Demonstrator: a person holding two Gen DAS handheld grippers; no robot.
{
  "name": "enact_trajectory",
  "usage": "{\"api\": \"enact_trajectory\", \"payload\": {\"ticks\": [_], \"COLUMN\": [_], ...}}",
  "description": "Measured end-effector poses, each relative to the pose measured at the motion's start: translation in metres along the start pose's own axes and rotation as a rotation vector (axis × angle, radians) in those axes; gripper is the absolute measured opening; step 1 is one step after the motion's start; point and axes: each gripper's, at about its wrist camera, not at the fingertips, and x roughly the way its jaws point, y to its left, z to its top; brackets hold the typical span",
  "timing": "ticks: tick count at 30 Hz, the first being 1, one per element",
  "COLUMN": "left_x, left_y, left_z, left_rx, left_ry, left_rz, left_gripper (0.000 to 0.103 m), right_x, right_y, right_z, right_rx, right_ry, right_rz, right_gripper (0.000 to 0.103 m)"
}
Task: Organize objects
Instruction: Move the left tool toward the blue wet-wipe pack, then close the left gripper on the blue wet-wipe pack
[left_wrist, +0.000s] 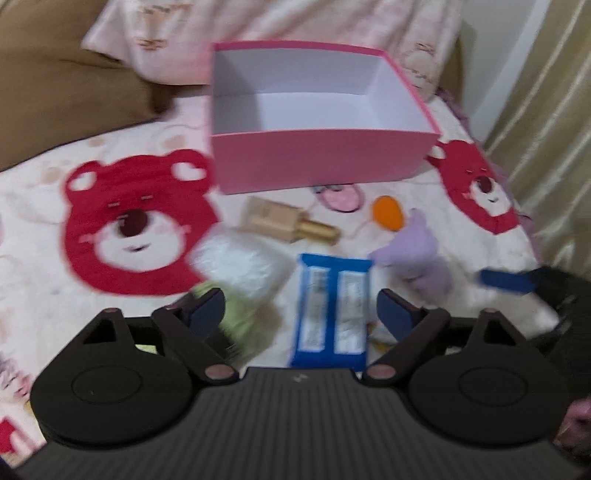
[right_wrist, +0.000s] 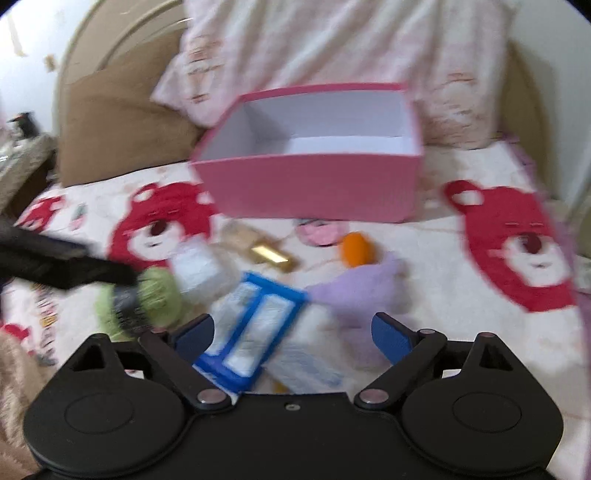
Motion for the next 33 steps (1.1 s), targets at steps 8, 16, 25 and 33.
{"api": "enact_trajectory", "payload": {"ticks": [8,16,25,33], "left_x": [0.057,0.084,0.107,0.104], "left_y": [-0.007,0.0,0.0,0.009], "left_z": [-0.004,-0.025,-0.039,-0.042], "left_rx": [0.041,0.078,0.044,-0.071], "left_ry": [0.082,0.119,0.152,0.141], "left_rz": [-0.083,-0.098,-0.089,-0.157], "left_gripper": [0.064,0.048,0.045,0.043], "right_x": [0.053,0.087,0.088,0.1], "right_y": [0.016,0.025,0.015,0.022], "right_z": [-0.018,-0.046,-0.059,-0.052], "right_rx": [0.015,0.135,0.243,0.2], "right_ry": [0.045,0.121,0.149,0.11], "right_rz": [0.136,0.197,0.089,0.053], "right_gripper": [0.089,0.077,0.056,0.067]}}
